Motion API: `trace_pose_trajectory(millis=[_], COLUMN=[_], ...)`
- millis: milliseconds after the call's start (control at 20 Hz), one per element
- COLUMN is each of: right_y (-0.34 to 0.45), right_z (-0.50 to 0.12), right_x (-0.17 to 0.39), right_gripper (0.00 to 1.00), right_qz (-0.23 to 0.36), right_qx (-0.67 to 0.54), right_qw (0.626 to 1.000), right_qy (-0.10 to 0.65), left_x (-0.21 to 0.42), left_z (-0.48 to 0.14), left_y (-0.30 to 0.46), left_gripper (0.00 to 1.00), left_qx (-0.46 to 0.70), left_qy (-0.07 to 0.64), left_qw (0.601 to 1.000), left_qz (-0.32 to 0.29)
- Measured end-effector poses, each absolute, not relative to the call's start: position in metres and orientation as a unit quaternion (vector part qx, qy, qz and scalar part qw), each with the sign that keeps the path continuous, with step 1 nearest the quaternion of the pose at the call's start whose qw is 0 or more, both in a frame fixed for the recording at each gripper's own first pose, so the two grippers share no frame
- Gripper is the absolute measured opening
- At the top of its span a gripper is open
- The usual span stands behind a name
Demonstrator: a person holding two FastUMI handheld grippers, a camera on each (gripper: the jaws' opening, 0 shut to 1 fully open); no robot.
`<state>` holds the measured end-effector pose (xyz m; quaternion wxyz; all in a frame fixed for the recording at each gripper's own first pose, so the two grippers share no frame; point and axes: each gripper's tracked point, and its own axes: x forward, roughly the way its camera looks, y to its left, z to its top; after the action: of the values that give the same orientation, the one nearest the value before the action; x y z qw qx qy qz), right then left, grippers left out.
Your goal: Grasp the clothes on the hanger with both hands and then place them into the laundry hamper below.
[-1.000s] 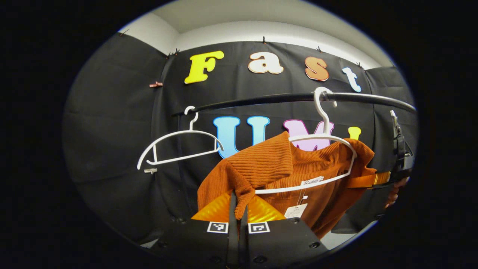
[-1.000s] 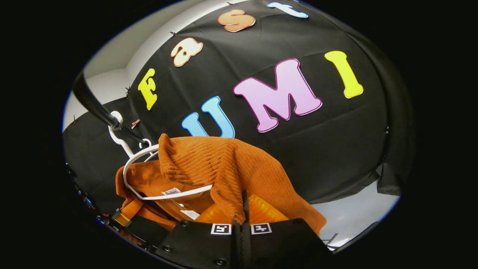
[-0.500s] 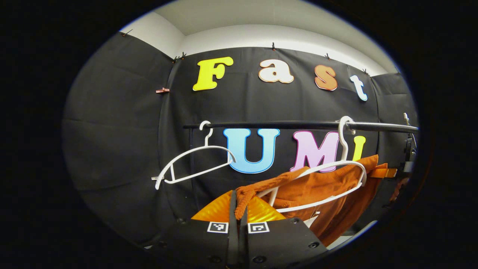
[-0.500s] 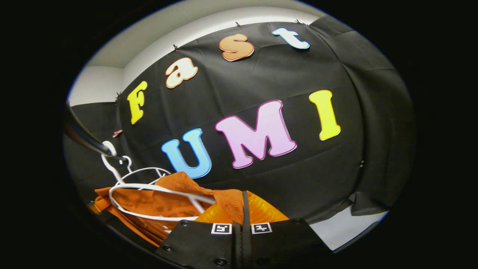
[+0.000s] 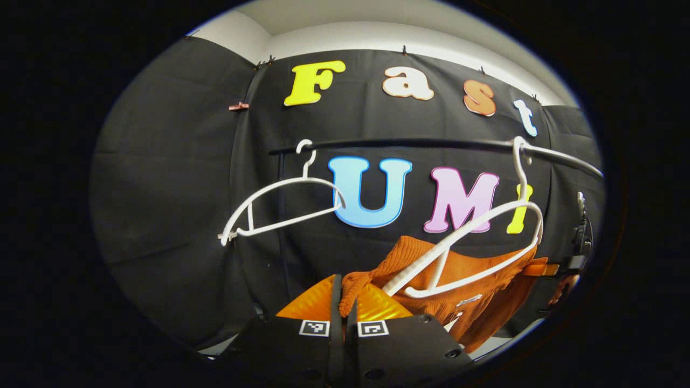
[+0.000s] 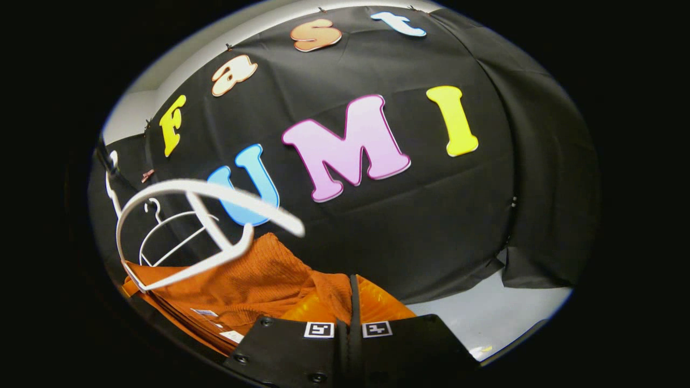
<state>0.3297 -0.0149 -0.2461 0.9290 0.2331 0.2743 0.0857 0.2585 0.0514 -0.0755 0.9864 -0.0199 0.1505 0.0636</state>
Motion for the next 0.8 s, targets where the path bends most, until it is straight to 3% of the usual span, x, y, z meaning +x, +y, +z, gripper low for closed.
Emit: trace_pose_trajectory(millis=[400,800], right_y=[0.064,0.139], right_z=[-0.252,-0.239], right_x=[0.238,0.179], right_gripper=[0.05,0.04], right_qz=[0.185,0.27], right_qx=[0.273,0.239], right_qw=[0.895,0.878], right_qy=[0.299,0.316], left_x=[0.22,0.206], left_z=[-0.144,-0.165], left_y=[0.036,-0.059], left_gripper=[0.05,0.05], left_qx=[-0.031,-0.053], left_qy=[0.189,0.219], left_qw=[0.981,0.972], left_qz=[0.022,-0.072])
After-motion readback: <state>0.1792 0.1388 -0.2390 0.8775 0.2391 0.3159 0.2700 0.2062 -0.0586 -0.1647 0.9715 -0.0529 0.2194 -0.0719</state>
